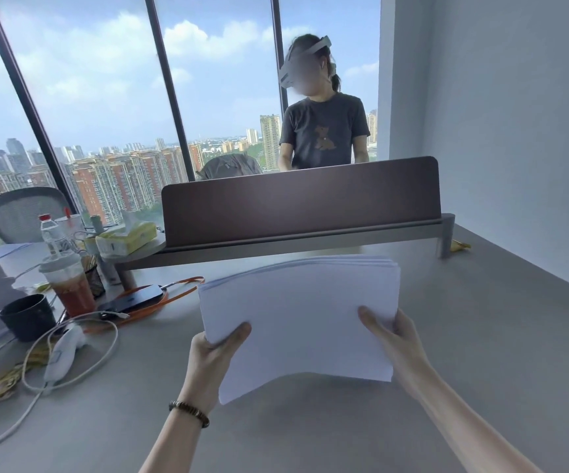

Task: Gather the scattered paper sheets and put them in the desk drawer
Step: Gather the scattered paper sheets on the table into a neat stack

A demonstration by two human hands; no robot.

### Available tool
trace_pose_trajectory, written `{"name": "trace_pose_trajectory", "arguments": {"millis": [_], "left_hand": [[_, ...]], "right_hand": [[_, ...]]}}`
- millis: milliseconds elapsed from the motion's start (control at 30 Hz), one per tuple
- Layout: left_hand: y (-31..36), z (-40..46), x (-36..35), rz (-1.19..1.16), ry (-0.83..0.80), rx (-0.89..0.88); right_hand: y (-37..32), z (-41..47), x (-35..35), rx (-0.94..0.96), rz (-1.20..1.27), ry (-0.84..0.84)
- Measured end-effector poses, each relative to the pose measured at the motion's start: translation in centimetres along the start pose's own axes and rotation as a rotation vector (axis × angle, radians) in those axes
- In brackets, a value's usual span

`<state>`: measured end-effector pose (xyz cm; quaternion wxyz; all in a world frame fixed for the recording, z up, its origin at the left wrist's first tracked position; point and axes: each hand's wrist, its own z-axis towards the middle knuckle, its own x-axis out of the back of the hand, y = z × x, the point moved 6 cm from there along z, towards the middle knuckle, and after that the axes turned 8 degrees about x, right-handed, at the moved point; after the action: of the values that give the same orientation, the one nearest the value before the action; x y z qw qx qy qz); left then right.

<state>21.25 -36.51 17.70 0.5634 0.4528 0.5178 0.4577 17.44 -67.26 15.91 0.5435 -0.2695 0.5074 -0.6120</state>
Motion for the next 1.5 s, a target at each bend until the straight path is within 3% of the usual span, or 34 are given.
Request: {"name": "trace_pose_trajectory", "arguments": {"millis": [267,467,700,867,1200,1500], "left_hand": [[-0.8,0.1,1.4,0.025,-0.114,0.04],[-1.0,-0.1,0.7,0.026,-0.14,0.041],[-0.5,0.2,0.6,0.156,-0.026,0.003],[1.0,0.4,0.5,0.022,0.004,-0.059],[-2.5,0.2,1.4,0.023,-0.094,0.075],[-2.4,1.0,1.8,0.071,0.01,0.082]], "right_hand": [[-2.2,1.0,0.2,0.09,0.027,-0.09],[-0.1,1.1,0.0,-0.067,0.023,-0.102],[-0.1,1.1,-0.5,-0.024,-0.111,-0.069],[-2.0,0.8,-0.9,0.011,-0.115,-0.098],[-1.4,0.5,-0.8,-0.101,-0.077,-0.251],[-1.0,1.0,-1.6,-0.054,-0.391,-0.227]]}}
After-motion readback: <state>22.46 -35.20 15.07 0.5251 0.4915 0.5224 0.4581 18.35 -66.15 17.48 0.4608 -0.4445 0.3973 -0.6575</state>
